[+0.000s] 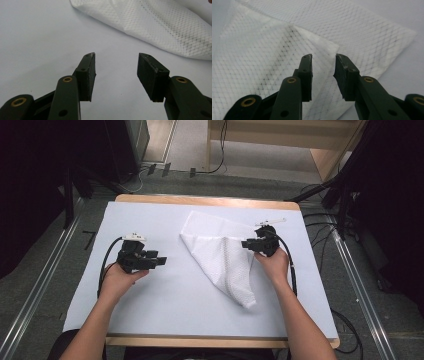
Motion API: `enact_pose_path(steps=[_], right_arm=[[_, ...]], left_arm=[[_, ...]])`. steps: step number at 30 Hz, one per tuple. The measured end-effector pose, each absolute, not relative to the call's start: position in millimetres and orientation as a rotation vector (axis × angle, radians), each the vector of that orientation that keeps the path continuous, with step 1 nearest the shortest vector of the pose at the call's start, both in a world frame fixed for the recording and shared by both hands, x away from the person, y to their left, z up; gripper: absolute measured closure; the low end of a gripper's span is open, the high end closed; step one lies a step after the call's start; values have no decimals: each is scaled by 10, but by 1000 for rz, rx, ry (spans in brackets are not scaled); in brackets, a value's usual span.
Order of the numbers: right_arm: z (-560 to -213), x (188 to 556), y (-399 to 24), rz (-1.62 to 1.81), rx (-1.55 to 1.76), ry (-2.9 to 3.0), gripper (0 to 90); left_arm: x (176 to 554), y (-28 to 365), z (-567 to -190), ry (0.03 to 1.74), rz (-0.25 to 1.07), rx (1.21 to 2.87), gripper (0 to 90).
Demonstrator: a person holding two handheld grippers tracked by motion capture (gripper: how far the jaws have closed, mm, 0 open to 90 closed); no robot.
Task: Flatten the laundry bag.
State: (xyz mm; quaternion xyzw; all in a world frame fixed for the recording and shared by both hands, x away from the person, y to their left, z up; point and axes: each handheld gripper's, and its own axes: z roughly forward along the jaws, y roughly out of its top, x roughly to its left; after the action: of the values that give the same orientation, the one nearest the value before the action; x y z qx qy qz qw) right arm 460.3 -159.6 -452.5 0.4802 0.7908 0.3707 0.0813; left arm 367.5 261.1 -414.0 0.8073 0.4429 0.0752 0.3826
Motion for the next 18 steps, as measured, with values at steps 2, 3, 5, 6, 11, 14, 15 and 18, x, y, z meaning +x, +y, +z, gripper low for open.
enact_pose_path(steps=[2, 3, 5, 6, 11, 14, 15, 18], right_arm=[[-4559, 4609, -1562, 1091, 1432, 2379, 691], [-4578, 4613, -1546, 1081, 1439, 2382, 690], [-4615, 4629, -1524, 1064, 1439, 2391, 699], [-4631, 4637, -1515, 1058, 1439, 2394, 706], [-4667, 4641, -1435, 1023, 1407, 2416, 838], [-4671, 4641, -1397, 1020, 1380, 2432, 900], [-4668, 4639, -1383, 1018, 1380, 2432, 900], [-4645, 4630, -1356, 1026, 1373, 2438, 900]], left_arm=[[3686, 2623, -4143, 1136, 190, 2057, 495], [3688, 2628, -4144, 1138, 192, 2054, 494], [3692, 2639, -4144, 1139, 197, 2053, 494], [3693, 2643, -4146, 1142, 199, 2048, 493], [3704, 2673, -4156, 1154, 202, 2039, 492], [3707, 2683, -4156, 1161, 203, 2037, 491], [3708, 2685, -4157, 1161, 202, 2037, 490], [3709, 2688, -4157, 1160, 205, 2036, 491]])
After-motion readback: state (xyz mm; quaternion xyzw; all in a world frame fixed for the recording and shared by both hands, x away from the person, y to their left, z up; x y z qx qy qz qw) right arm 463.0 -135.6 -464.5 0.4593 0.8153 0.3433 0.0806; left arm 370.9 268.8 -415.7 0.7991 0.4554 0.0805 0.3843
